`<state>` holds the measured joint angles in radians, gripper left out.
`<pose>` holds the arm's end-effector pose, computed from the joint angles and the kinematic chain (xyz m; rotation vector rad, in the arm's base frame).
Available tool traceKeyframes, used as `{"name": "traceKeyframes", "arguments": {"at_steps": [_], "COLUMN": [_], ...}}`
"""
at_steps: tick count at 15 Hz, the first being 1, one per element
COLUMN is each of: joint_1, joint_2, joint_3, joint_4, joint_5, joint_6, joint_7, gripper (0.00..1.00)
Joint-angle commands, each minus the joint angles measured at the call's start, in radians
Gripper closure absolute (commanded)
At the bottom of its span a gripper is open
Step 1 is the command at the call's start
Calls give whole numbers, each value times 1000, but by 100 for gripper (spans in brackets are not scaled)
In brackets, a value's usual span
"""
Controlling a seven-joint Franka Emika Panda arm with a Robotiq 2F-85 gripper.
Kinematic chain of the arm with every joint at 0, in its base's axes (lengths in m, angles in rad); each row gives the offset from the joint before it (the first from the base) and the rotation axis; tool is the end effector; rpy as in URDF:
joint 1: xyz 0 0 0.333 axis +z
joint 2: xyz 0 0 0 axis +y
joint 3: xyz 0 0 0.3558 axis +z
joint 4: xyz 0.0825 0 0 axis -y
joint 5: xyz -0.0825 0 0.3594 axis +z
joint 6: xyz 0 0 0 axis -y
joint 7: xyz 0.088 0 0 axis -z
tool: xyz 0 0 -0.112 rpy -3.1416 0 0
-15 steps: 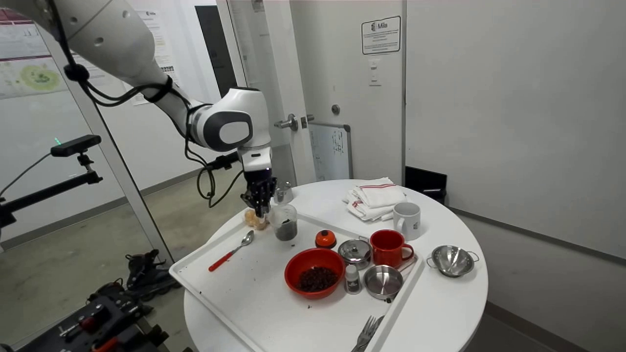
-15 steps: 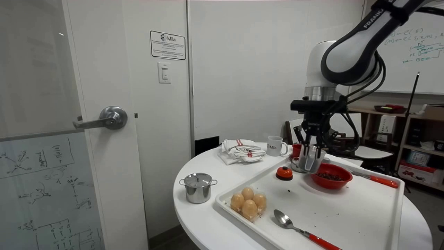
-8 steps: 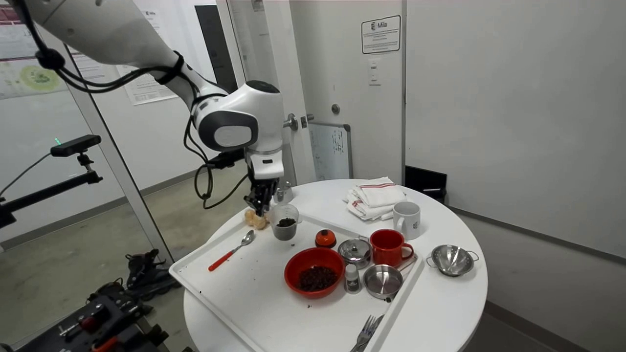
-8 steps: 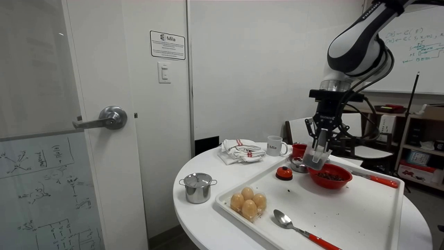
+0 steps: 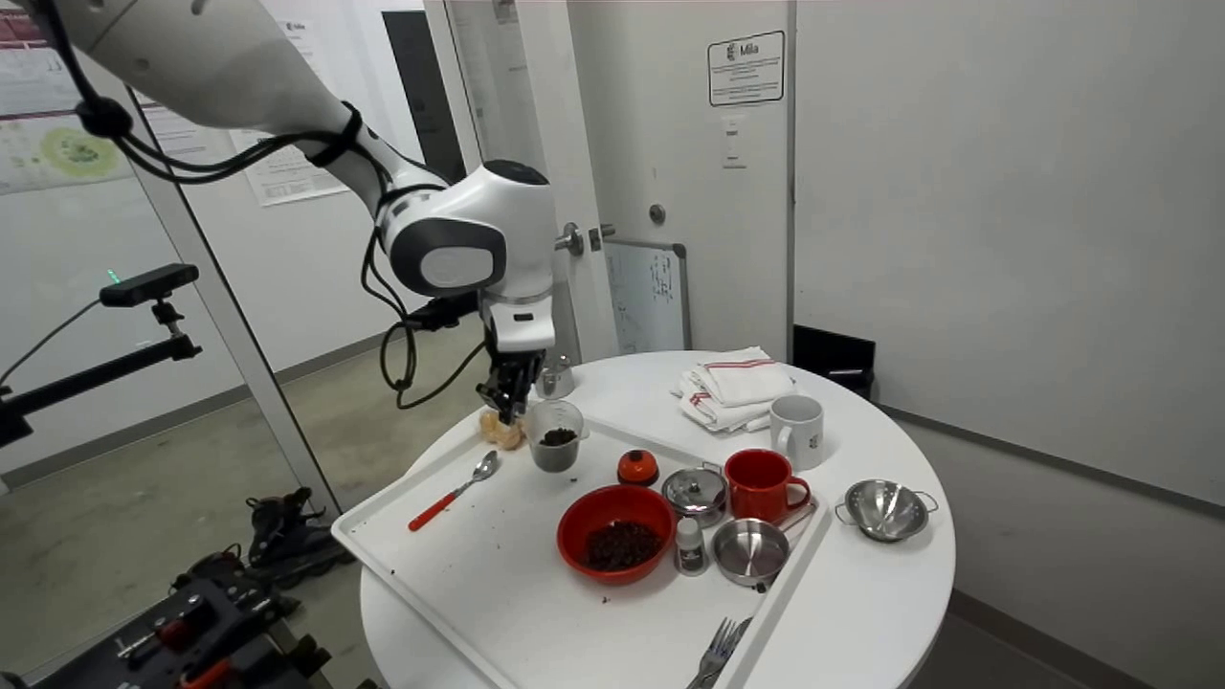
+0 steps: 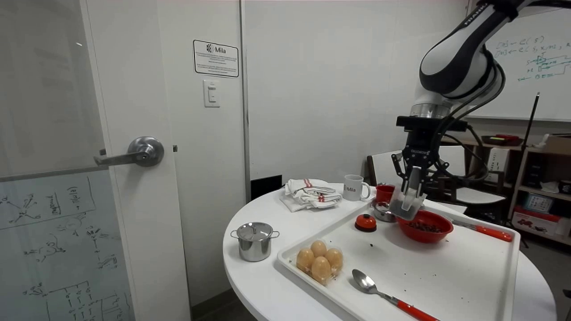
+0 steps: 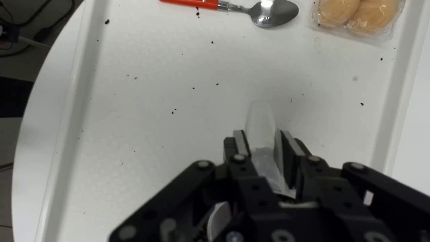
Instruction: Pour the contents of the cup into the red bowl
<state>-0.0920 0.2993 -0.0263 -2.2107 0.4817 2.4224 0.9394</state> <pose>0.5378 -0.0601 0.2886 -2.1799 1.9038 0.2822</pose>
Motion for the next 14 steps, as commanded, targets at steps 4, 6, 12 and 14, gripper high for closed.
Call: {"name": "traceKeyframes", "arguments": {"at_steps": [4, 6, 12, 14], "joint_1": [-46, -73, -150, -168], "joint_2": [49, 71, 175, 216], "joint_3": [-52, -67, -97, -103], "joint_4": [125, 166, 310, 357], "joint_5": [92, 128, 233, 267], "joint_6": [-168, -241, -504, -592], "joint_7": [42, 34, 22, 25], "gripper": [89, 89, 89, 89]}}
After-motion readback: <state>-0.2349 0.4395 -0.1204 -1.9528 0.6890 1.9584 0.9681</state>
